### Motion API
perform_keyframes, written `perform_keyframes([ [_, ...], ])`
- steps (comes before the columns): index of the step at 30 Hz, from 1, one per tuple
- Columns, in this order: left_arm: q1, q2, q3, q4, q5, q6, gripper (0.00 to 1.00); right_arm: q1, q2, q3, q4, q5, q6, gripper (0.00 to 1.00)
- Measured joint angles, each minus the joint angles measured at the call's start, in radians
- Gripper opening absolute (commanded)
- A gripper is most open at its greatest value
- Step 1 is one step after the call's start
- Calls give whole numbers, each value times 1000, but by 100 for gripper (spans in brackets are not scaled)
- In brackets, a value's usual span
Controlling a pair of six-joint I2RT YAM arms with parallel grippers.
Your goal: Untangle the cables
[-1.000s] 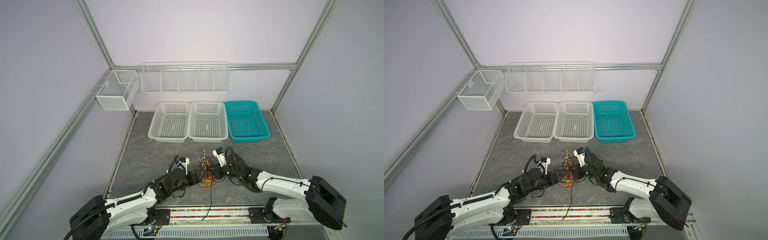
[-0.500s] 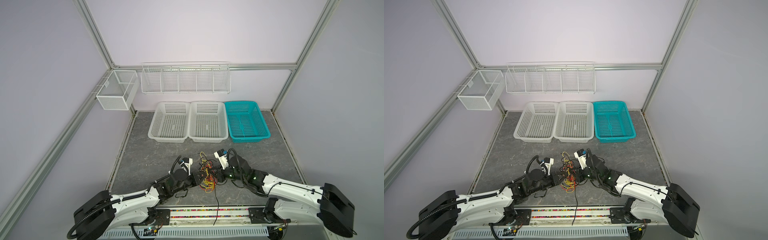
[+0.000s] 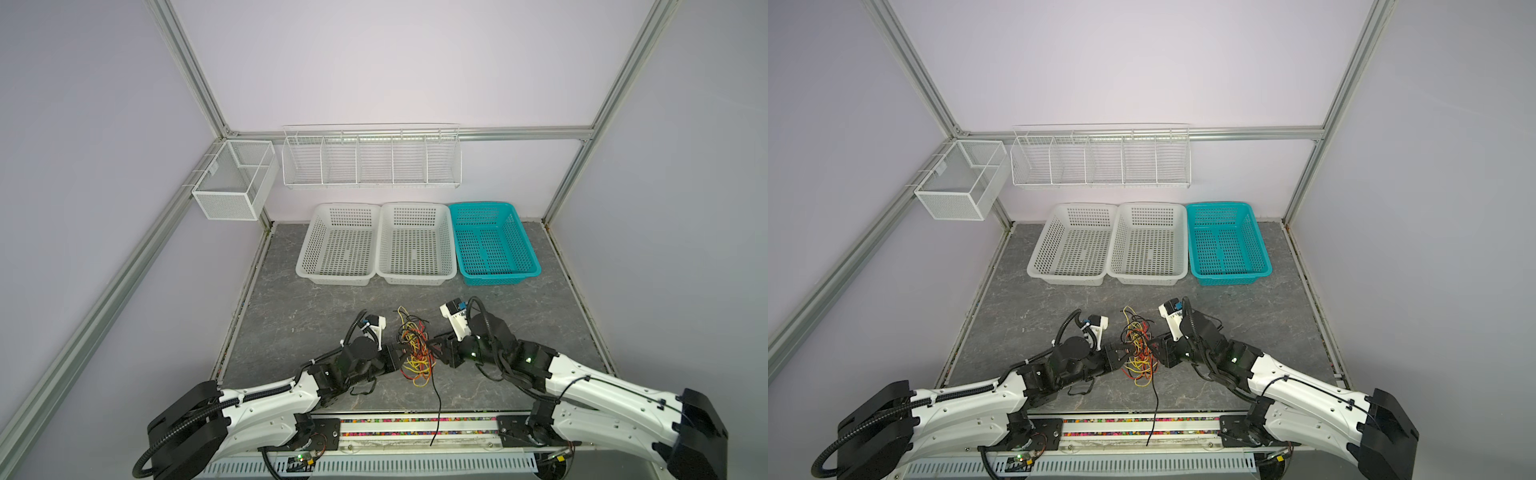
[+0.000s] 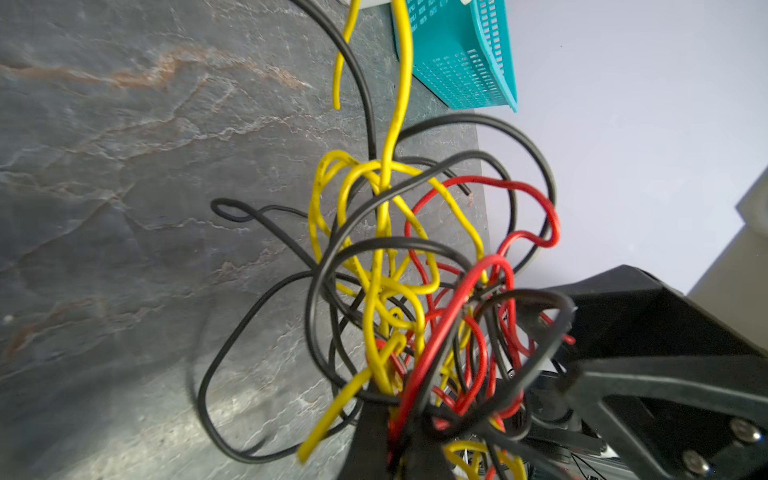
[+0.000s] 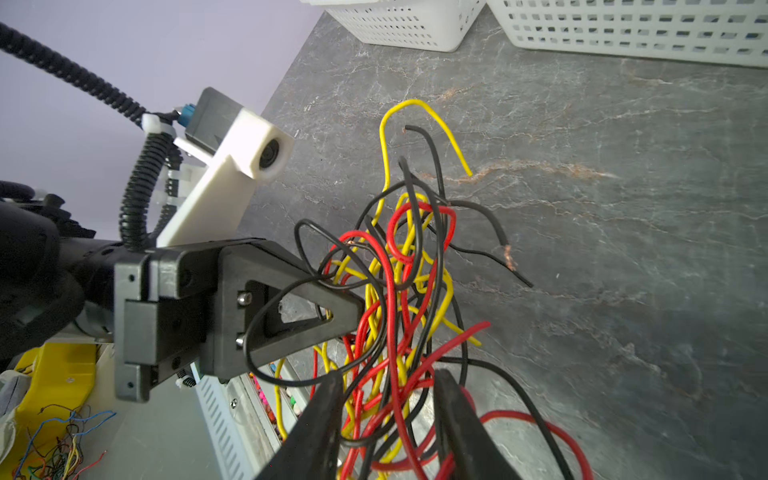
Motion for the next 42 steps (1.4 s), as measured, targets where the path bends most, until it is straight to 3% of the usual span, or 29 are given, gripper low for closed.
perform_keyframes([
  [10,0,0,62,-87,3,45,0,61,14,198,-232,43,-27,43],
  [14,0,0,95,-122,4,66,0,73,32,296,-338,119,-58,52],
  [20,0,-7,103,-144,10,90,0,76,19,269,-381,131,-77,64],
  [25,-1,-13,129,-204,24,138,0,74,-68,186,-351,82,-63,84],
  [28,-1,-25,136,-206,42,157,0,67,-101,170,-335,62,-41,91],
  [37,-1,-62,125,-227,76,198,0,-3,-109,119,-283,-35,26,100],
  [42,-1,-116,119,-241,77,221,0,-81,-213,47,-178,-171,59,95],
])
